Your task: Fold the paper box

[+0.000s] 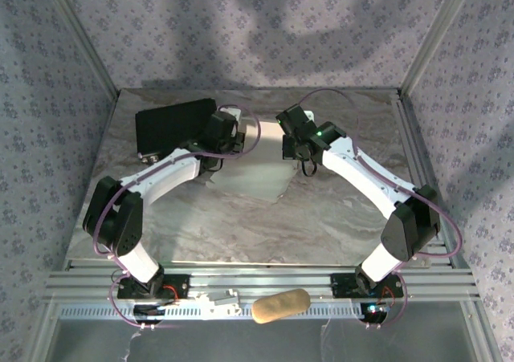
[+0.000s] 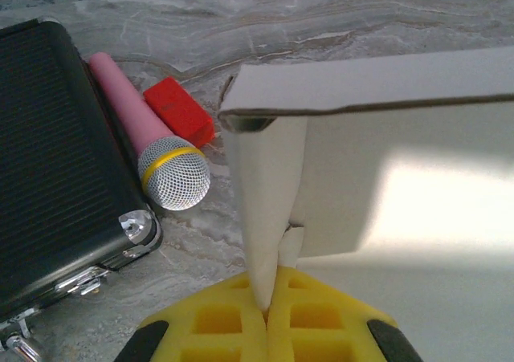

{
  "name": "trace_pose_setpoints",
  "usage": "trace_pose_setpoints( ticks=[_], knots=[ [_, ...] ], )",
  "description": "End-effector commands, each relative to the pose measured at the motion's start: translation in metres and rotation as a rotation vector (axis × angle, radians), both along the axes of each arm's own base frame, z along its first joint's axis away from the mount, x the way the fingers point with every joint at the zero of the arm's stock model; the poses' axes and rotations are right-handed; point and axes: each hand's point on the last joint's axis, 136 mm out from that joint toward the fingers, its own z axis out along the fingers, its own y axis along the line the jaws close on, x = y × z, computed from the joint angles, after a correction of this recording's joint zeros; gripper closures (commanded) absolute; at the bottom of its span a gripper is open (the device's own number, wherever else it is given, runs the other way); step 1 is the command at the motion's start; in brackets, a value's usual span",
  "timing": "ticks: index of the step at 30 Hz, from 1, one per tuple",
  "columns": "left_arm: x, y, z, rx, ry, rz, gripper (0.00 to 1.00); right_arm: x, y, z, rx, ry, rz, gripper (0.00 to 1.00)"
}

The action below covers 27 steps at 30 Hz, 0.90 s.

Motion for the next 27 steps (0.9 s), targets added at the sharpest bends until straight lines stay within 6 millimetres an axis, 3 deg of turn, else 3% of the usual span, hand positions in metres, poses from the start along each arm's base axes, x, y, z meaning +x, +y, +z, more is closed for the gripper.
trace_pose_setpoints(
  ticks=[1, 7, 15, 20, 27],
  knots=[
    [0.005, 0.011, -0.002, 0.015, -0.007, 0.056, 0.91, -0.001, 0.009, 0.015, 0.039, -0.025, 0.035, 1.0],
    [0.007, -0.003, -0.008, -0.073, 0.015, -0.023, 0.77, -0.003, 0.011, 0.016, 0.05, -0.026, 0.049, 1.0],
    [0.01, -0.003, -0.006, -0.098, 0.02, -0.05, 0.84, -0.003, 0.012, 0.019, 0.059, -0.032, 0.058, 1.0],
    [0.011, 0.0, -0.008, -0.103, 0.029, -0.053, 0.69, -0.003, 0.014, 0.019, 0.068, -0.031, 0.064, 1.0],
    [0.011, -0.001, -0.01, -0.188, 0.062, -0.115, 0.71, -0.003, 0.015, 0.02, 0.077, -0.034, 0.075, 1.0]
  ],
)
